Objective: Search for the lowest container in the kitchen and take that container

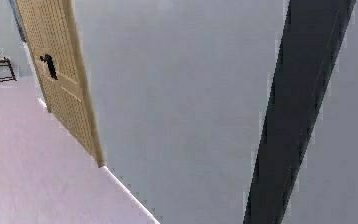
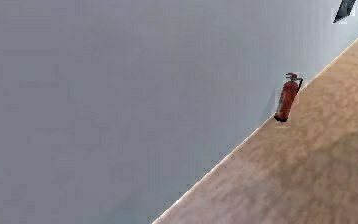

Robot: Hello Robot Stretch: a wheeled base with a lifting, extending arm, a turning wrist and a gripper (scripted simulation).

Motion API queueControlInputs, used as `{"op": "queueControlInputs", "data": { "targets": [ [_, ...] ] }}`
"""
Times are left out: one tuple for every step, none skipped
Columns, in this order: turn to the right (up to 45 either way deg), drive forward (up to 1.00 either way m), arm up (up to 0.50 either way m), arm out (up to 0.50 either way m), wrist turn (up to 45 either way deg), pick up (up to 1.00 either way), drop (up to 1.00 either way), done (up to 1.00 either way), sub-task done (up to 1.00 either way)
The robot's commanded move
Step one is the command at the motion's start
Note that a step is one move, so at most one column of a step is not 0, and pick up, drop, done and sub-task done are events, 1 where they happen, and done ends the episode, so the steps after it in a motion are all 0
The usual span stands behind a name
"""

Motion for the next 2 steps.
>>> {"op": "queueControlInputs", "data": {
  "targets": [
    [-36.0, 0.0, 0.0, 0.0, 0.0, 0.0, 0.0, 0.0, 0.0],
    [0.0, 0.9, 0.0, 0.0, 0.0, 0.0, 0.0, 0.0, 0.0]
  ]
}}
